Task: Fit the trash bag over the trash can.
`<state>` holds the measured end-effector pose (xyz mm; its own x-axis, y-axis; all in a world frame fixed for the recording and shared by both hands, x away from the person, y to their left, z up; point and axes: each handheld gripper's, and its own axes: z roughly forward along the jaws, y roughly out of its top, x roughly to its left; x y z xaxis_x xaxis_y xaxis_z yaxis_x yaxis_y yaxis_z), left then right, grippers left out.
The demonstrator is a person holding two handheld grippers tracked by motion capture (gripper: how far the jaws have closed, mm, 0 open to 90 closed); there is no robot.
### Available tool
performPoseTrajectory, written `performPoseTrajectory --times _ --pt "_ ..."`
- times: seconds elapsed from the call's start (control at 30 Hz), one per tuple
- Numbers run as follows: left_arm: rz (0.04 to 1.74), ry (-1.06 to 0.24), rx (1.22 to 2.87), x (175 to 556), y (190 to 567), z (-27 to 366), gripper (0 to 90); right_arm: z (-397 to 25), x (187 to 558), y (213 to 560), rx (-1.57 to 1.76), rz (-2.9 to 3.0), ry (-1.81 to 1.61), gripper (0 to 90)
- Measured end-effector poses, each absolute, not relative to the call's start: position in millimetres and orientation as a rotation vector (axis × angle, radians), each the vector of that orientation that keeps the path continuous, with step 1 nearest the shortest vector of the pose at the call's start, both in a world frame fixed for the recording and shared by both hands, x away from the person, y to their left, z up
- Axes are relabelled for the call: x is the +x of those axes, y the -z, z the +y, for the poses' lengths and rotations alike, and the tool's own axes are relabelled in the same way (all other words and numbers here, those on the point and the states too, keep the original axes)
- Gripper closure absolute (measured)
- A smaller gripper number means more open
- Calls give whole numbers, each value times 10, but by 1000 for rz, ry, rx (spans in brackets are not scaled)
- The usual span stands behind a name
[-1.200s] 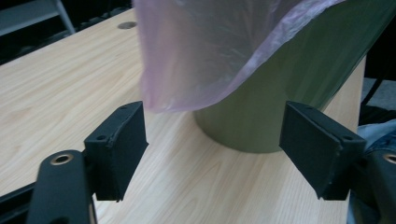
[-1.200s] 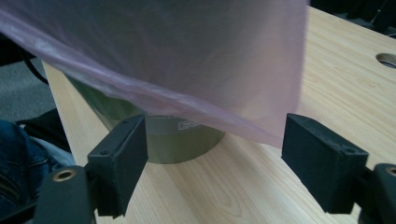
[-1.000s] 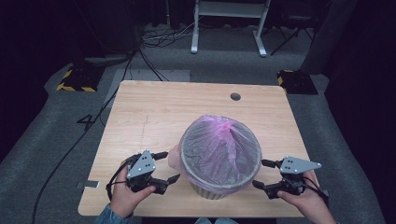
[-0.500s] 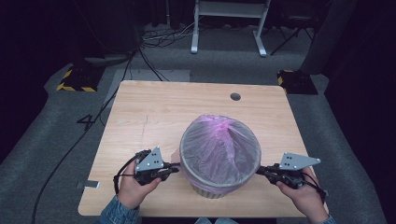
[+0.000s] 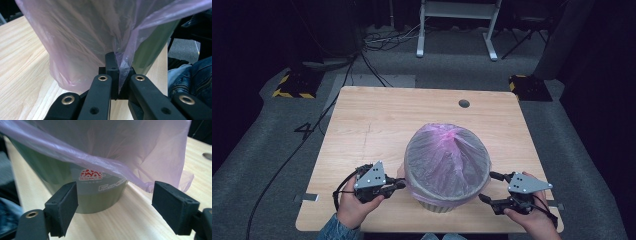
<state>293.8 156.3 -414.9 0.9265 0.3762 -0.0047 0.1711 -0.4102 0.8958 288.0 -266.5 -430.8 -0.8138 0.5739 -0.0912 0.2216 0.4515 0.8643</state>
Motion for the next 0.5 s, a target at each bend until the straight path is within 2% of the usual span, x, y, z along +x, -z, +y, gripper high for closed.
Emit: performPoseTrajectory --times 0.17,0.3,0.37,0.4,0.5 --pt "391 -228 2005 2941 4150 1554 896 -2616 2916 4220 618 2226 -1243 196" --pt "374 -220 2005 2952 4162 1549 896 -2548 2904 4157 508 2295 -1201 399" --pt "367 -210 2004 2955 4180 1556 897 -2562 2884 4139 473 2325 -1216 788" --pt "367 -204 2002 2959 4190 1559 897 -2584 2873 4139 480 2359 -1272 891" --pt "380 -191 2002 2976 4229 1580 898 -2632 2864 4165 548 2382 -1364 900"
